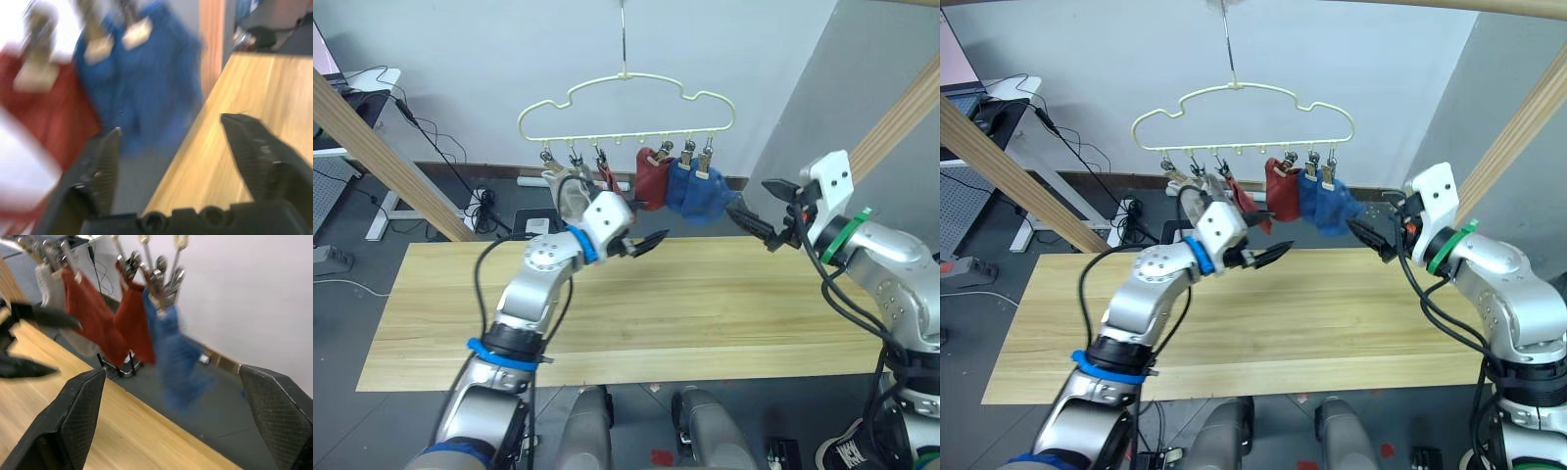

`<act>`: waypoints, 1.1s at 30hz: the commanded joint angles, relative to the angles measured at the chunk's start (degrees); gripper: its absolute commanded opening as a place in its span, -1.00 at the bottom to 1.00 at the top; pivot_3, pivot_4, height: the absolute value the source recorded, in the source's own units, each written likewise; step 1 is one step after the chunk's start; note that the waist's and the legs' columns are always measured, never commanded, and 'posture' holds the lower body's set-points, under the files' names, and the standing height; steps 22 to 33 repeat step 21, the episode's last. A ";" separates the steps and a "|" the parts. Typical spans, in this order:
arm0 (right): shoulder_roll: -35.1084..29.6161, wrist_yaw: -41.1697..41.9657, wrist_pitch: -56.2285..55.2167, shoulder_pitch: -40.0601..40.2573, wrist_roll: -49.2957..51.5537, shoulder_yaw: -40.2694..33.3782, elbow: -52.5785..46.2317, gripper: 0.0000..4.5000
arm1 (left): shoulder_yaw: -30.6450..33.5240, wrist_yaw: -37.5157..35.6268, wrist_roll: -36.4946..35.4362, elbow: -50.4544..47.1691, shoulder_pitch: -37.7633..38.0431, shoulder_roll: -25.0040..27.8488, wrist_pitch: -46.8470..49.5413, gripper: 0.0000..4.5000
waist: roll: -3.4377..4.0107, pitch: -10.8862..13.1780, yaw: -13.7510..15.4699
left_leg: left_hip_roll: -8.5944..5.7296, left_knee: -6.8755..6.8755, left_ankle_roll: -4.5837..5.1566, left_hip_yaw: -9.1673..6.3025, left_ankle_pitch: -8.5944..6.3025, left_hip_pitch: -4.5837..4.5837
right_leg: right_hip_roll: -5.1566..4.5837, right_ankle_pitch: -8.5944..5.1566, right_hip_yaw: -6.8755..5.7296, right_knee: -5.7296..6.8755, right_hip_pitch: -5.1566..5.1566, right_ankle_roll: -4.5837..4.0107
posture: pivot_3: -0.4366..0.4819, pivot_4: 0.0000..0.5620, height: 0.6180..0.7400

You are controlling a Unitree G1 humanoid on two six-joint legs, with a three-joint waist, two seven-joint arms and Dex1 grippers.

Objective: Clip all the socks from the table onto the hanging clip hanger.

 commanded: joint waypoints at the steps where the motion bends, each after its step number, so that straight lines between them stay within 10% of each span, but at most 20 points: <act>1: -0.73 2.43 -5.26 3.01 -1.61 -0.28 -0.13 1.00 | 6.09 -0.95 -4.61 -5.72 3.51 4.16 5.15 0.99 | 0.00 0.00 0.04 | 0.02 0.06 0.00 -0.01 0.00 -0.01 | -0.01 0.00 0.00 0.05 0.00 0.00 | 0.04 -0.08 1.00; 12: -3.61 6.14 -8.19 11.49 -2.76 -1.98 -1.71 1.00 | 20.25 -2.78 -7.87 -10.89 21.59 21.83 15.00 0.99 | 0.02 0.01 0.34 | 0.10 0.29 0.00 -0.13 0.00 0.11 | -0.08 -0.01 0.05 0.27 0.14 0.02 | 0.11 -0.08 1.00; 33: -2.85 4.05 -7.59 13.35 -3.17 -2.61 -2.76 1.00 | 27.50 -2.43 -13.09 -14.20 29.06 21.28 16.67 0.99 | 0.01 0.01 0.62 | 0.14 0.26 0.00 -0.14 -0.01 0.10 | -0.20 -0.01 0.08 0.25 0.15 0.02 | 0.14 -0.10 1.00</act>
